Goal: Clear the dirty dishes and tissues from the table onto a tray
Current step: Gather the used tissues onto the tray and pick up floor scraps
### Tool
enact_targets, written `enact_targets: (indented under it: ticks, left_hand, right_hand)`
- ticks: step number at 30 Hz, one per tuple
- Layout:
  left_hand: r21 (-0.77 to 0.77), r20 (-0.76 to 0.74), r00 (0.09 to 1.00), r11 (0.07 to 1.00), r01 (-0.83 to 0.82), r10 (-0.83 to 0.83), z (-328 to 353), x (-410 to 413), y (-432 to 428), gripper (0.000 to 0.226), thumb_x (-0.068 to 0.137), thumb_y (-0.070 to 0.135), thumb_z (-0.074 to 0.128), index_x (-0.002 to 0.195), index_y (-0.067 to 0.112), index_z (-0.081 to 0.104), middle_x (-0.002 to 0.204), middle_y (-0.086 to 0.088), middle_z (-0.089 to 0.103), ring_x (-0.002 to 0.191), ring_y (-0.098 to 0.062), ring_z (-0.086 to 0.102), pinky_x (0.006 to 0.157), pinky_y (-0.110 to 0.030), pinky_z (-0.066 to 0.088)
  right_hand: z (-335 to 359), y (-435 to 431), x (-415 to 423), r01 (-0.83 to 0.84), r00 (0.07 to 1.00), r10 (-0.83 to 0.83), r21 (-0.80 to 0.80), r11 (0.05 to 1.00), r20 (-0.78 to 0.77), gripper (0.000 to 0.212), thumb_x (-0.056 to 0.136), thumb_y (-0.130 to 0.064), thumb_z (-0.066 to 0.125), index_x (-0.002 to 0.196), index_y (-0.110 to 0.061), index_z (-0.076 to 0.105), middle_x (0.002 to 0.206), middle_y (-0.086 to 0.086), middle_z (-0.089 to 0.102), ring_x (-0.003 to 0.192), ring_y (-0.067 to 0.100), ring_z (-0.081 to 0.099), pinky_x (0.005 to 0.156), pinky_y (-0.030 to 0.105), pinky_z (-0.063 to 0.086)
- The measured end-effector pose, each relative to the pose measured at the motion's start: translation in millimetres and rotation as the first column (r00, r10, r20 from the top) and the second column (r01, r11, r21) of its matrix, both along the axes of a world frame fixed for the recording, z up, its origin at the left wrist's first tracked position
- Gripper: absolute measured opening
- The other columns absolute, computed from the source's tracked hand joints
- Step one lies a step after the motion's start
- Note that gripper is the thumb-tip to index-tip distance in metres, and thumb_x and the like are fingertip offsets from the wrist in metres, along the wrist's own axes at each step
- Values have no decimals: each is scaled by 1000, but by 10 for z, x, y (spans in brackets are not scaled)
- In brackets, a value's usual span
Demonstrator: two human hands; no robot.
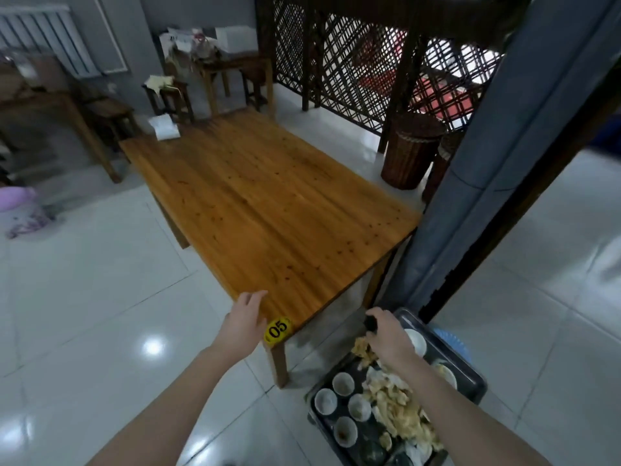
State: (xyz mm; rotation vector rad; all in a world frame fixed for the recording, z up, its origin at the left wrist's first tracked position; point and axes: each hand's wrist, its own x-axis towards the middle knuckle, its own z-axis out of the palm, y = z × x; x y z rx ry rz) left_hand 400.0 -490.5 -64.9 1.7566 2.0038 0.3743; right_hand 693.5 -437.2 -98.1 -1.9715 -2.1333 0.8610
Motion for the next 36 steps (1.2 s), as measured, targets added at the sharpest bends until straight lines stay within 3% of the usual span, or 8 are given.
enact_targets:
  ticks: [4,11,23,36]
  left_hand:
    - [35,-86,996,999,-25,28,211,-689,202,51,97,22,46,146,20,29,142,-5,35,126,-28,40,105,-42,37]
    - [23,-130,991,1000,-16,18,394,-1799,546,51,99,25,41,147,23,24,146,-4,32,132,-27,34,109,-45,29]
    - [44,-77,987,989,-141,145,527,-3432,632,50,97,23,46,145,22,29,142,-5,36,129,-25,38,108,-40,32]
    - [50,-197,927,948,-315,318,591,-5469,1562,52,95,25,50,144,24,32,137,-5,39,122,-27,43,100,-40,36]
  right_hand:
    - [248,167,-699,34,999,-28,142,989,-42,39,93,-11,48,131,-20,47,127,3,51,116,21,50,89,36,49]
    - [453,422,-1766,52,999,-51,216,975,-9,37,93,-16,52,129,-23,47,129,2,52,119,22,48,95,34,45]
    - [721,1049,-3355,-71,996,82,298,952,-22,37,93,-16,56,129,-22,50,125,0,57,115,14,53,102,30,42]
    - [770,2538,-5853,-271,952,302,305,913,-59,37,95,-15,50,131,-25,48,130,-2,53,120,16,50,101,34,44]
